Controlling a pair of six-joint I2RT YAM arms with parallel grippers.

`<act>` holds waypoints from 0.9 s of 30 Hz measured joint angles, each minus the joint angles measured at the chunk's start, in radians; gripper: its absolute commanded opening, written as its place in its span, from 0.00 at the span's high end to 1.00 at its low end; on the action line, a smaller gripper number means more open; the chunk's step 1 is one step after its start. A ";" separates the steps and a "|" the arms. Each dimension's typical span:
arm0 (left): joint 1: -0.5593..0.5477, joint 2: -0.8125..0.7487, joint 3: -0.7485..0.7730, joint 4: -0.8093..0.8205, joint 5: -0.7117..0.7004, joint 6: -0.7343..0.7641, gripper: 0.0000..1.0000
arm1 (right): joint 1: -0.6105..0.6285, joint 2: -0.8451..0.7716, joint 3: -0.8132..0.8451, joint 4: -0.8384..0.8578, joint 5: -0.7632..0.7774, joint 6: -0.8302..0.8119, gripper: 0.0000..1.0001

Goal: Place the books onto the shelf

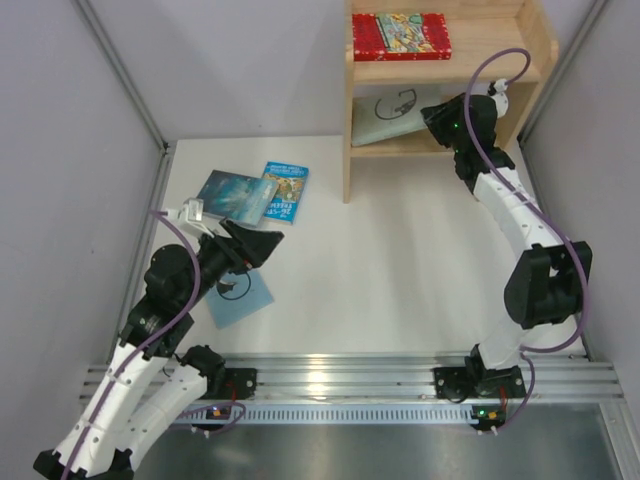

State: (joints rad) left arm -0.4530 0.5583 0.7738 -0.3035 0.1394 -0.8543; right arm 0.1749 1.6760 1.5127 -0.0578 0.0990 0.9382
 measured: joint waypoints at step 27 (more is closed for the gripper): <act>0.000 0.032 -0.007 0.006 0.005 -0.008 0.16 | -0.007 0.096 -0.023 0.089 0.033 -0.257 0.23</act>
State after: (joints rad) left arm -0.4530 0.5903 0.7666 -0.2977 0.1444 -0.8619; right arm 0.1677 1.7718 1.4895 0.0311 0.1322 0.6807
